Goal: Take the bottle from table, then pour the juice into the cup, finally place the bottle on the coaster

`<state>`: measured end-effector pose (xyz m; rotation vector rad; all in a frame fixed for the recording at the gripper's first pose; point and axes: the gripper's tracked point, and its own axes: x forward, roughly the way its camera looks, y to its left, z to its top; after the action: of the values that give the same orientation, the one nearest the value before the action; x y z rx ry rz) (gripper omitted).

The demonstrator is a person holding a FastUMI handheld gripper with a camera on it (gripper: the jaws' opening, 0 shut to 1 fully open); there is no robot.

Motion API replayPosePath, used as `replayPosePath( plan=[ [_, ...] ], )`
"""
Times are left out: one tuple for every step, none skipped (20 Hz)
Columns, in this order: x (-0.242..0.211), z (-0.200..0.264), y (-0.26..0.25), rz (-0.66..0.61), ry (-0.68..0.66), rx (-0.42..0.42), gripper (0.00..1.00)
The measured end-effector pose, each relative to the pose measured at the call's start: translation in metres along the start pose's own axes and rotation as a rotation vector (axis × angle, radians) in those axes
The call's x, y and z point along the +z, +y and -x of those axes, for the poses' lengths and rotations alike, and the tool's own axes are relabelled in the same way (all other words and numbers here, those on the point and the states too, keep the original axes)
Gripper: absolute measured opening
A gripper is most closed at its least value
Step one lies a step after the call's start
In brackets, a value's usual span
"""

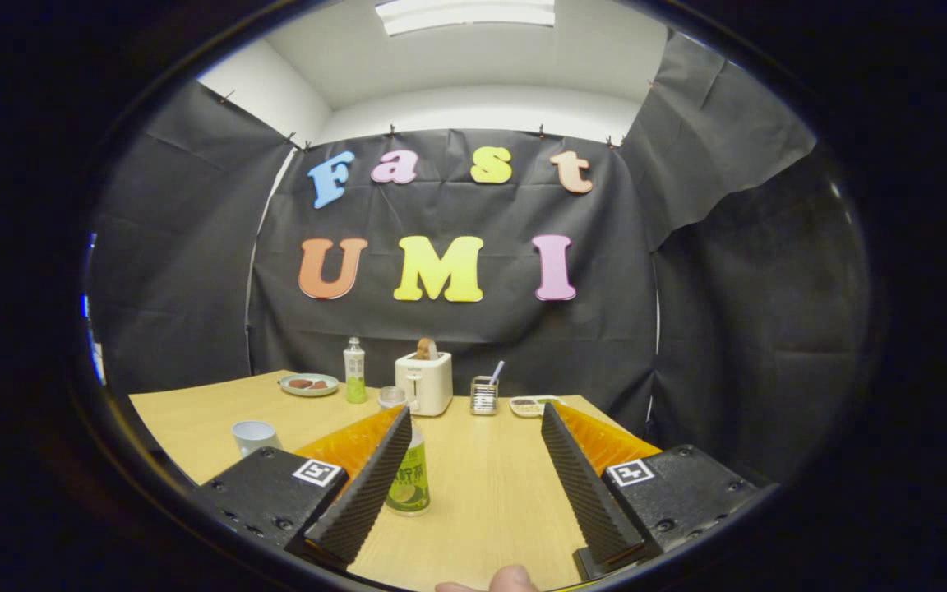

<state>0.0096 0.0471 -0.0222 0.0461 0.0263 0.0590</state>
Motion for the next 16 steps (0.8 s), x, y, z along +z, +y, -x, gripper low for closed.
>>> replayPosePath(
  plan=[
    [-0.003,-0.002,0.003,0.001,0.006,0.008,1.00],
    [-0.004,-0.003,0.007,-0.001,0.011,0.017,1.00],
    [-0.006,-0.006,0.011,-0.005,0.016,0.025,1.00],
    [-0.009,-0.007,0.017,-0.011,0.022,0.036,1.00],
    [-0.012,-0.009,0.021,-0.016,0.028,0.043,1.00],
    [-0.015,-0.012,0.025,-0.017,0.036,0.047,1.00],
    [-0.019,-0.015,0.029,-0.017,0.044,0.052,1.00],
    [-0.023,-0.017,0.033,-0.021,0.050,0.057,1.00],
    [-0.026,-0.020,0.036,-0.023,0.058,0.055,1.00],
    [-0.031,-0.024,0.038,-0.018,0.059,0.051,1.00],
    [-0.036,-0.029,0.042,-0.008,0.063,0.051,1.00],
    [-0.042,-0.034,0.046,-0.002,0.075,0.052,1.00],
    [-0.051,-0.040,0.051,0.000,0.092,0.059,1.00],
    [-0.059,-0.045,0.057,-0.002,0.109,0.071,1.00],
    [-0.065,-0.050,0.059,-0.001,0.126,0.074,1.00],
    [-0.071,-0.055,0.058,0.004,0.137,0.067,1.00]
  ],
)
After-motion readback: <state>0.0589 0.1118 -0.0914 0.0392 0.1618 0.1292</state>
